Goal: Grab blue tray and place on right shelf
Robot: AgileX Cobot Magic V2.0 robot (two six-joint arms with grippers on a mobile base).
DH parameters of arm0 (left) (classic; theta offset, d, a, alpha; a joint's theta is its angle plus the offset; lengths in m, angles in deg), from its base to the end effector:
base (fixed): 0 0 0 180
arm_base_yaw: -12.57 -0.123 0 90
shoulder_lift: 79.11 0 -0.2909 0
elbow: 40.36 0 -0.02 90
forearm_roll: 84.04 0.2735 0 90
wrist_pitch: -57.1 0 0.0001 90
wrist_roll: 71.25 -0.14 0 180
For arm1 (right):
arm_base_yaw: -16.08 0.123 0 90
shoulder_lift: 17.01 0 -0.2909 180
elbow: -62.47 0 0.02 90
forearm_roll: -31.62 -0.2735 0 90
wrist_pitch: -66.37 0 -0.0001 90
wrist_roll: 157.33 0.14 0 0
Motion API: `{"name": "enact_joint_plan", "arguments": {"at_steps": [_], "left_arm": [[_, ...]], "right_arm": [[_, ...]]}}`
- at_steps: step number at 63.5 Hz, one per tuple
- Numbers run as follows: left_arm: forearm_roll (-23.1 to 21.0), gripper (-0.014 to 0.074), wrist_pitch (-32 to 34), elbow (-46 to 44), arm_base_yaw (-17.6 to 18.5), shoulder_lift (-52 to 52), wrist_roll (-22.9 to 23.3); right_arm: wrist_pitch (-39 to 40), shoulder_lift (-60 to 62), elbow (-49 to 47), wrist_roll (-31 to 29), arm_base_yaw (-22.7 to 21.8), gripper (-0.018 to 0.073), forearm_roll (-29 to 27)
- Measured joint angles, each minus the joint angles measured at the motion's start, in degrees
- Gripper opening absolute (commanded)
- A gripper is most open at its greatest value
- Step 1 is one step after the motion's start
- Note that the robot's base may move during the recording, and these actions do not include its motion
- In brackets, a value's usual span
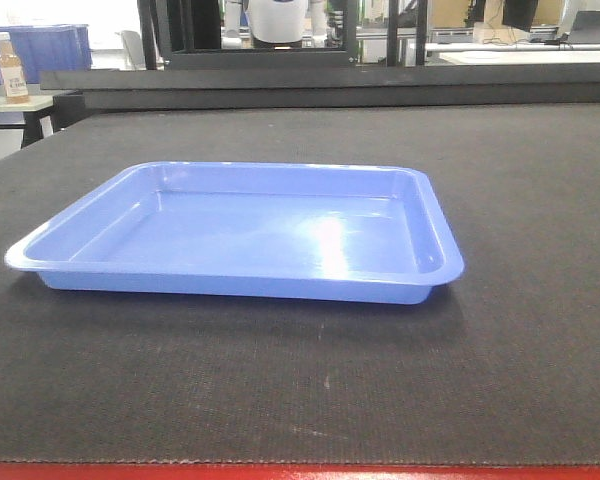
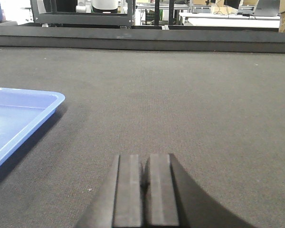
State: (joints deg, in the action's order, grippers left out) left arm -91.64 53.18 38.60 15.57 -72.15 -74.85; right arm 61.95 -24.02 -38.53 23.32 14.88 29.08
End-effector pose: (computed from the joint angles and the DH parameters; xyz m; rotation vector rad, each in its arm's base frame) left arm 0.1224 -0.0077 0.1980 -0.0063 1.5683 -0.1029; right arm 0.1227 -0.0021 0.1963 0.0577 1.5772 0.0298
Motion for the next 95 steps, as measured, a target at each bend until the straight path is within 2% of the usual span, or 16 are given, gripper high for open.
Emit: {"name": "enact_joint_plan", "arguments": {"at_steps": [37, 48, 55, 59, 66, 70, 77, 83, 88, 95], "left_arm": [[0.0, -0.0048, 0.0, 0.0, 0.0, 0.0, 0.0], [0.0, -0.0048, 3.1, 0.0, 0.0, 0.0, 0.0], [0.0, -0.0048, 6.0, 0.0, 0.0, 0.0, 0.0], [1.0, -0.0047, 3.0, -2.2, 0.0, 0.0, 0.0], [3.9, -0.0033, -5.9, -13.7, 0.0, 2.4, 0.0], [4.8, 0.0024, -10.4, -20.9, 0.0, 6.2, 0.0], [5.2, 0.0224, -16.5, -31.1, 0.0, 14.3, 0.0], [5.4, 0.0383, -18.7, -35.6, 0.0, 21.4, 0.0], [5.4, 0.0424, -19.4, -38.2, 0.0, 28.0, 0.0], [4.9, 0.0422, -20.2, -41.5, 1.0, 35.4, 0.0]], "right_arm": [[0.1, 0.0, 0.0, 0.0, 0.0, 0.0057, 0.0], [0.5, 0.0, 0.0, 0.0, 0.0, 0.0057, 0.0], [3.9, 0.0, -0.6, 0.0, 0.0, 0.0057, -0.9], [4.1, 0.0, -3.5, 0.0, 0.0, 0.0057, -1.1], [0.2, -0.1, -12.9, 0.0, 0.0, 0.0065, -1.1], [-3.6, -2.1, -19.5, 0.0, 0.0, 0.0135, -1.1], [-8.4, -8.5, -27.0, 0.0, 0.0, 0.0351, -1.1], [-9.6, -14.9, -30.5, 0.0, 0.0, 0.0516, -1.2], [-10.0, -20.9, -32.5, 0.0, 0.5, 0.0613, -1.2], [-10.7, -27.4, -35.3, 0.0, 3.7, 0.0629, -2.0]]}}
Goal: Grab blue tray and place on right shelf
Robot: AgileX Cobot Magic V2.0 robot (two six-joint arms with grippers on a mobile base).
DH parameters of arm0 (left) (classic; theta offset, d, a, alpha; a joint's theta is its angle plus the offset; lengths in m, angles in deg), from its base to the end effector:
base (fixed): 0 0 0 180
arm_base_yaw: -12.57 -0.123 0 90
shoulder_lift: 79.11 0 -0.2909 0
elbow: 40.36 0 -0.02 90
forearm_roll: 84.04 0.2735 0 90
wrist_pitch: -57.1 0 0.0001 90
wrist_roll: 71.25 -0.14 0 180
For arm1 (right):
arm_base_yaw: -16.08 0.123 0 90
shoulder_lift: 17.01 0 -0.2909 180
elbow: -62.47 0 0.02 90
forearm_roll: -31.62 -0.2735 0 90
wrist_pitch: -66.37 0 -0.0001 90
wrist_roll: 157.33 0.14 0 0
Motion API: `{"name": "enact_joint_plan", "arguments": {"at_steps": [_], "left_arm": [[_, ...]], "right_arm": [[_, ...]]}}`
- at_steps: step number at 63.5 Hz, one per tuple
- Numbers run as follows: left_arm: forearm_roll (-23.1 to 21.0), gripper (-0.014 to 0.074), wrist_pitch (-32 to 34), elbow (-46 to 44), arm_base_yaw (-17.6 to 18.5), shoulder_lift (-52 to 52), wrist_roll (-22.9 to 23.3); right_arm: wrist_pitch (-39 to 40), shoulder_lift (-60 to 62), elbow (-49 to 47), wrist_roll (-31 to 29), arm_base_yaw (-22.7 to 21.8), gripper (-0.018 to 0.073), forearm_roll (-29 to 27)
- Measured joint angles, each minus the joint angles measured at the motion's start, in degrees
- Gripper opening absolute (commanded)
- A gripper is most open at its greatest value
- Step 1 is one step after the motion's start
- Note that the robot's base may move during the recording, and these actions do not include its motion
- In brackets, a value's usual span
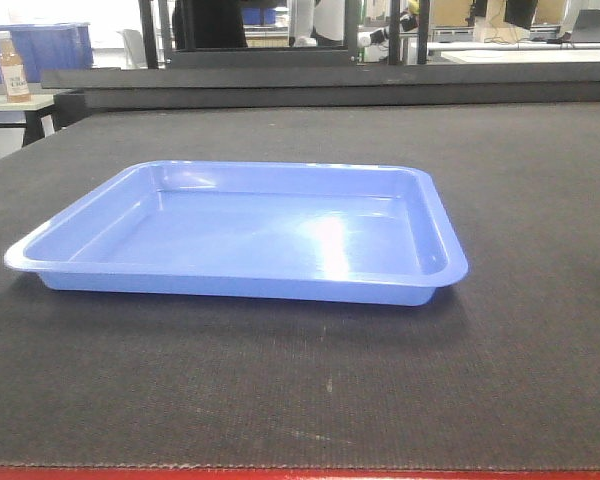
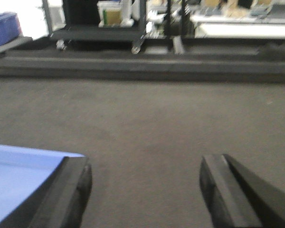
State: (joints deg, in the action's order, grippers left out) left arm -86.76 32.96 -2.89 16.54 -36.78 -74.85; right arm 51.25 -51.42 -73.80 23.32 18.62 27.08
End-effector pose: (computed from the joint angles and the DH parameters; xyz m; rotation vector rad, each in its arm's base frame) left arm 0.1858 -0.0156 0.3532 0.0943 1.8115 -0.0529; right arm 0.1630 0.0101 0.3552 0.0195 1.6281 0.1184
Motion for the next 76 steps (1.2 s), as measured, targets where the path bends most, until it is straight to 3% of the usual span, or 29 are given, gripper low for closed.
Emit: {"name": "enact_joint_plan", "arguments": {"at_steps": [16, 27, 41, 50, 62, 76], "left_arm": [[-1.0, 0.0422, -9.3, -14.1, 7.8, 19.2, 0.0], [-1.1, 0.0422, -17.2, -23.2, 9.8, 33.2, 0.0], [-0.9, 0.0422, -25.1, -33.8, 9.8, 48.1, 0.0], [-0.1, 0.0421, -27.5, -38.3, 9.8, 54.9, 0.6], [3.8, 0.0421, -28.3, -43.0, 9.8, 61.6, 5.0], [1.9, 0.0421, -28.3, -46.0, 9.8, 68.9, 5.8]], "right_arm": [[-8.0, -18.9, -13.8, 0.0, 15.2, 0.0621, -4.3], [-17.1, -36.3, -25.4, 0.0, 22.3, 0.0621, -4.5], [-27.2, -55.2, -39.9, 1.4, 23.3, 0.0621, -4.5], [-32.1, -64.3, -47.7, 10.4, 23.3, 0.0621, 0.2], [-38.5, -72.1, -53.6, 27.0, 23.3, 0.0621, 12.5], [-38.6, -77.7, -54.4, 32.5, 23.2, 0.0621, 15.9]]}}
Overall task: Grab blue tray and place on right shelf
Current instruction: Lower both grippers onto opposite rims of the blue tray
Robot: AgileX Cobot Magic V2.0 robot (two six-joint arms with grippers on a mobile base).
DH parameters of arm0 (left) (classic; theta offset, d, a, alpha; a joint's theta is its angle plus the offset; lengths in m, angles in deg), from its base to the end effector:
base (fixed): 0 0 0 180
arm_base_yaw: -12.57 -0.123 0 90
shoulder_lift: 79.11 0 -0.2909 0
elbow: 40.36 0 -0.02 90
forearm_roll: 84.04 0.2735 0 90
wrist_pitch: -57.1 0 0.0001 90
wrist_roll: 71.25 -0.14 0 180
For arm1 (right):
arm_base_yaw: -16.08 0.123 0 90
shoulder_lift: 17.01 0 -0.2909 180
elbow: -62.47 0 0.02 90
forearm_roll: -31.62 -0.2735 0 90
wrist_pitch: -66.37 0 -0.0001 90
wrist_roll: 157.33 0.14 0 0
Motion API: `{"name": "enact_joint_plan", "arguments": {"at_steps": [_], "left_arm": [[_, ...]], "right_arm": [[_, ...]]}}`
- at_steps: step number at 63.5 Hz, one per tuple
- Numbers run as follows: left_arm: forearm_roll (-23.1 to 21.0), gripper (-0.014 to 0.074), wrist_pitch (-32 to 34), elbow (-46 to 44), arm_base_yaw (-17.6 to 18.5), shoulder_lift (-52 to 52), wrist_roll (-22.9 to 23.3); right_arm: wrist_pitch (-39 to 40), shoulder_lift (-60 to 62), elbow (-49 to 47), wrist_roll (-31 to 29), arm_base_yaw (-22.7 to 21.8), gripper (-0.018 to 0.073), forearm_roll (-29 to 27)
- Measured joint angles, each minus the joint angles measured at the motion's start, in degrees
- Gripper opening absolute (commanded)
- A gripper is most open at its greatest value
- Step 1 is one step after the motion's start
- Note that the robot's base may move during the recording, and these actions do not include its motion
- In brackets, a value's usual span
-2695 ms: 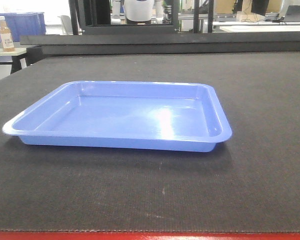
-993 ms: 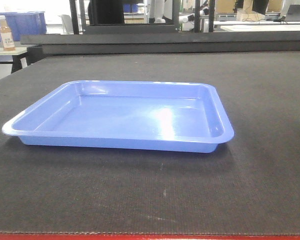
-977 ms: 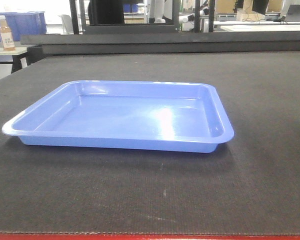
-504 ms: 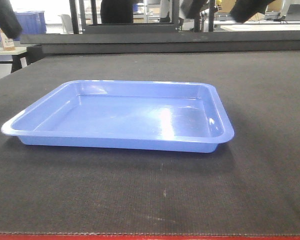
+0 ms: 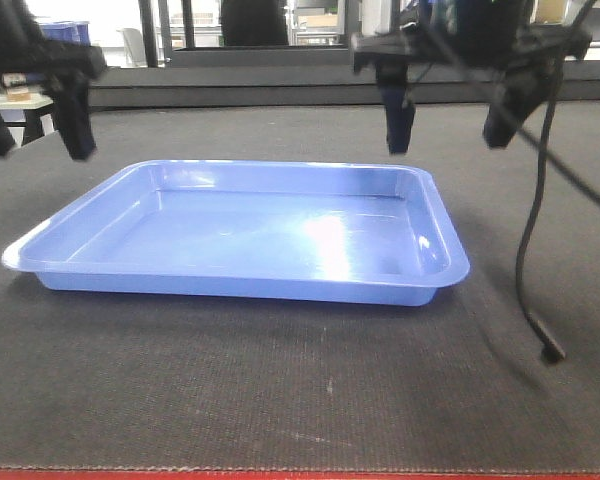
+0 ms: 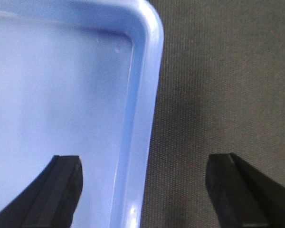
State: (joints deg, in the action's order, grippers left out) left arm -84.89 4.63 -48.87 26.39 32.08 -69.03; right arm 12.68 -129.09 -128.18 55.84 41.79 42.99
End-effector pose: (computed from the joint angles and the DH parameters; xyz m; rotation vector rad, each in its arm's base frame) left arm 0.4221 -0.1055 0.2266 0.2654 2.6992 -0.1018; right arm 0.4067 0.1711 0.2331 0.0638 2.6732 0.0728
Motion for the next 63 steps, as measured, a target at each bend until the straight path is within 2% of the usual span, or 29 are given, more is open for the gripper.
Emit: {"name": "enact_joint_plan", "arguments": {"at_steps": [15, 26, 41, 44, 52, 60, 63], "left_arm": [[-4.0, 0.0421, 0.2, -0.2, 0.0, 5.2, 0.0], [-4.4, 0.0421, 0.2, -0.2, 0.0, 7.5, 0.0], [-4.7, 0.0417, 0.3, -0.3, 0.0, 8.7, 0.0], [-4.7, 0.0403, 0.3, -0.4, 0.0, 8.9, 0.0], [-4.8, 0.0308, 0.3, -0.4, 0.0, 9.1, 0.1], [-4.9, 0.0087, 0.3, -0.4, 0.0, 9.1, 0.1], [-4.9, -0.0004, 0.3, -0.4, 0.0, 9.1, 0.1]], "right_arm": [[0.4, -4.3, -0.2, 0.5, 0.0, 0.0621, -1.4], [1.3, -7.0, -0.2, 0.5, 0.0, 0.0621, -3.6], [1.5, -9.2, -0.2, 0.5, 0.0, 0.0601, -3.9], [1.5, -9.4, -0.2, 0.5, 0.0, 0.0558, -3.9], [1.9, -9.5, -0.2, 0.5, 0.0, 0.0345, -3.9], [1.8, -9.5, -0.2, 0.9, 0.0, 0.0038, -4.1], [2.0, -9.5, -0.4, 1.0, -0.1, 0.0055, -4.3]]}}
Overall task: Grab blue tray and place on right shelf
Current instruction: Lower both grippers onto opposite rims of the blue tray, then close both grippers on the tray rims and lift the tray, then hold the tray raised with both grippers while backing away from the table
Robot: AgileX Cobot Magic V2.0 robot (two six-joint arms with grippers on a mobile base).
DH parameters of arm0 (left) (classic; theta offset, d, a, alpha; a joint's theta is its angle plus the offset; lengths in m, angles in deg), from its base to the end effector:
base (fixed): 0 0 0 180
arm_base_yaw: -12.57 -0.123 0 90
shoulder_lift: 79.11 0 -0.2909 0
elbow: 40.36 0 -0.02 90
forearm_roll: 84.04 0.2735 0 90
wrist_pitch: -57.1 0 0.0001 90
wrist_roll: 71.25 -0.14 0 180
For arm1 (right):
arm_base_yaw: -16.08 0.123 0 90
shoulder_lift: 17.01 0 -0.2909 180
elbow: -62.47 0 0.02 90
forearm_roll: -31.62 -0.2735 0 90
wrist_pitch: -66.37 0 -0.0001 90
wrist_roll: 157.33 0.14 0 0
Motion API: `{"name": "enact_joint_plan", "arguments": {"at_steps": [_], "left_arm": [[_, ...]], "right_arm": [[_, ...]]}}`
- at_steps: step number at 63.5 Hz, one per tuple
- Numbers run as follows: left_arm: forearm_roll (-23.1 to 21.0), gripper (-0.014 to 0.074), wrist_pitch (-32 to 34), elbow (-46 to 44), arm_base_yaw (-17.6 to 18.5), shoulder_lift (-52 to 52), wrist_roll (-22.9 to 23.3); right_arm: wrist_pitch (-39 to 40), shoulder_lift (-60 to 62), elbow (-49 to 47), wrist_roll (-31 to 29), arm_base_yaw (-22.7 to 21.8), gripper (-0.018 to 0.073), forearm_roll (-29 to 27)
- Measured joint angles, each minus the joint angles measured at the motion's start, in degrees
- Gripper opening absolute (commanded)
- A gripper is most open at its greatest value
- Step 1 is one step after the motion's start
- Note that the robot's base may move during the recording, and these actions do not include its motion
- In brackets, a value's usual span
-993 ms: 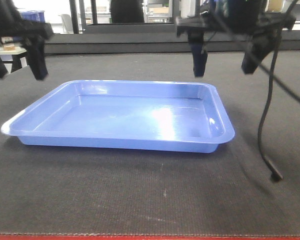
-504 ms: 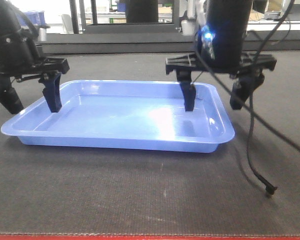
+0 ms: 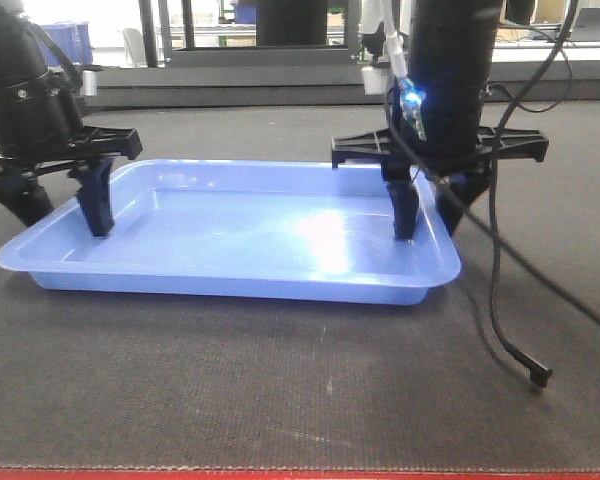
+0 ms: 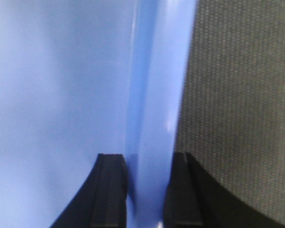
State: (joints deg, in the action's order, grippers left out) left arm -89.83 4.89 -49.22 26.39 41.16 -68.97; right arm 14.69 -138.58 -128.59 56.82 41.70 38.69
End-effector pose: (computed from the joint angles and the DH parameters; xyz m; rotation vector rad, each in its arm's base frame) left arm 0.4325 -0.1179 0.1592 0.2161 2.8573 -0.1837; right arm 0.4193 0.1861 0.1612 0.1232 2.8147 0.0869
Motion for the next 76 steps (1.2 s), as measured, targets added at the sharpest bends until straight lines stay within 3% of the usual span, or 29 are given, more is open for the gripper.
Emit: {"name": "enact_joint_plan", "arguments": {"at_steps": [2, 5, 19, 37, 54, 76], "left_arm": [[-0.3, -0.0063, 0.0, -0.1, 0.0, 0.0, 0.0], [-0.6, -0.0031, -0.2, -0.2, 0.0, 0.0, 0.1], [-1.7, -0.0041, -2.6, -0.3, 0.0, -1.9, 0.4], [-1.2, -0.0041, -9.9, -0.3, 0.7, -14.8, 1.6], [3.8, -0.0041, -17.9, -0.3, 5.7, -25.8, 7.5], [6.1, -0.0041, -19.7, 0.5, 13.6, -34.1, 12.9]], "right_arm": [[0.0, 0.0, -0.1, 0.0, 0.0, 0.0065, -0.1], [0.0, 0.0, -0.1, 0.0, 0.0, 0.0063, -0.1], [-1.3, 2.7, 0.1, 0.0, 0.0, 0.0063, -0.2], [-5.5, 15.1, 0.1, -3.4, 1.6, 0.0055, 0.3], [-13.2, 25.2, 0.7, -3.9, 5.8, 0.0055, 3.1], [-14.9, 36.9, 8.0, -3.8, 6.1, 0.0055, 2.4]]}}
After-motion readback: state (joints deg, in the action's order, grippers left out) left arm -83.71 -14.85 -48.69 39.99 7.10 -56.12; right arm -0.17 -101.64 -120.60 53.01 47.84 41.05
